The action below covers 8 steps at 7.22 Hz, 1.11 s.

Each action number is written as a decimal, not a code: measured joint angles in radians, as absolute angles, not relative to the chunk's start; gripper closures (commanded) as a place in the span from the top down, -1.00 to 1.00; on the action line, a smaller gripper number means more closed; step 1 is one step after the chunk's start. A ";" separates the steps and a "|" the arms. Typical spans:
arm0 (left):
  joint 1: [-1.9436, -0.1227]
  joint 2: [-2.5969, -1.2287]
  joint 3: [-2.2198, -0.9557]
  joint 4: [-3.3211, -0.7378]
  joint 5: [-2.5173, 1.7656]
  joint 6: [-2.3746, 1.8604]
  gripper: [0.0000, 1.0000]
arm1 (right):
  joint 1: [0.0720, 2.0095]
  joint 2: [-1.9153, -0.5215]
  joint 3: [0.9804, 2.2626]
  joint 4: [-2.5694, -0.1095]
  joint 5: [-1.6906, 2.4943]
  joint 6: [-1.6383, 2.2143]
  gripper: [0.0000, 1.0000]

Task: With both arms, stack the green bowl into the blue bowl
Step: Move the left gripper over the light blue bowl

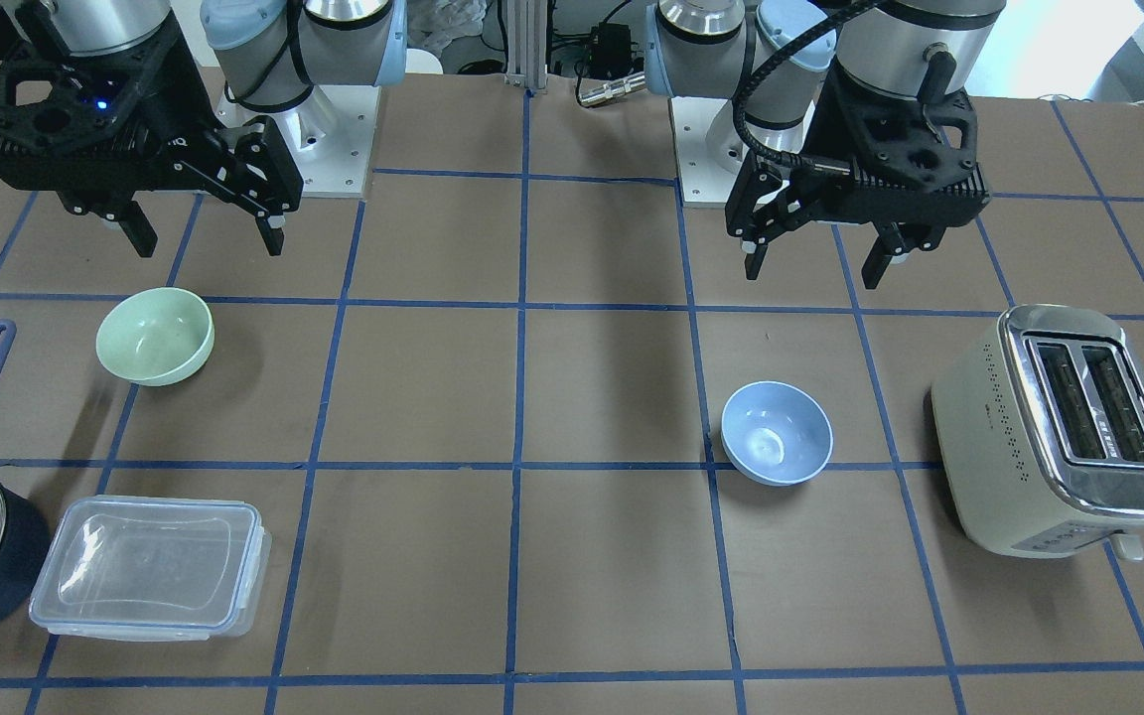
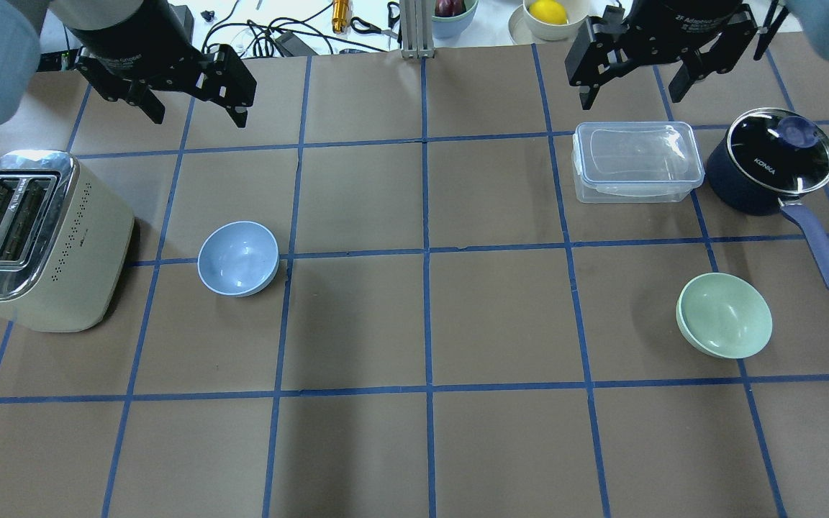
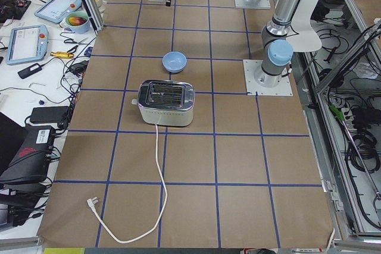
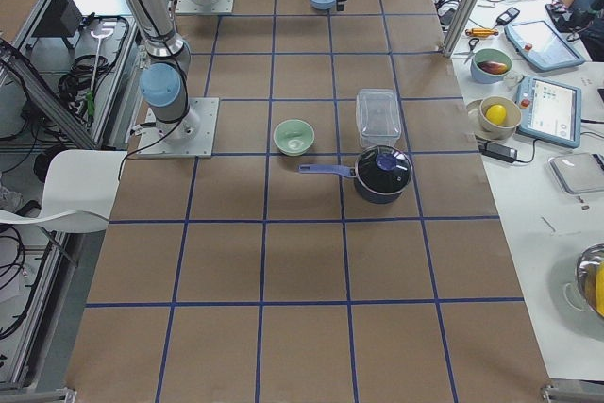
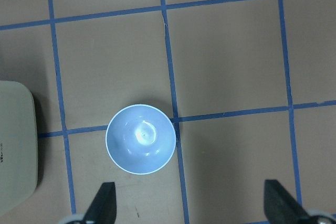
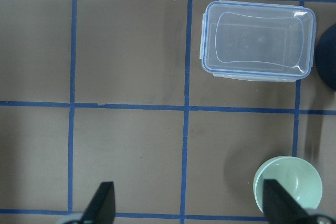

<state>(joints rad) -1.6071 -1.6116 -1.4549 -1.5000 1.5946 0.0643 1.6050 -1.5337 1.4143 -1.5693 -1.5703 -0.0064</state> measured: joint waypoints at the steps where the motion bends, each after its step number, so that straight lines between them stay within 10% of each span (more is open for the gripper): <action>1: -1.607 -1.611 -1.456 -1.502 1.596 0.064 1.00 | 1.605 -1.534 1.414 -1.569 -1.571 -0.006 1.00; 8: -1.544 -1.689 -1.651 -1.434 1.595 0.058 1.00 | 1.605 -1.532 1.414 -1.568 -1.573 -0.005 1.00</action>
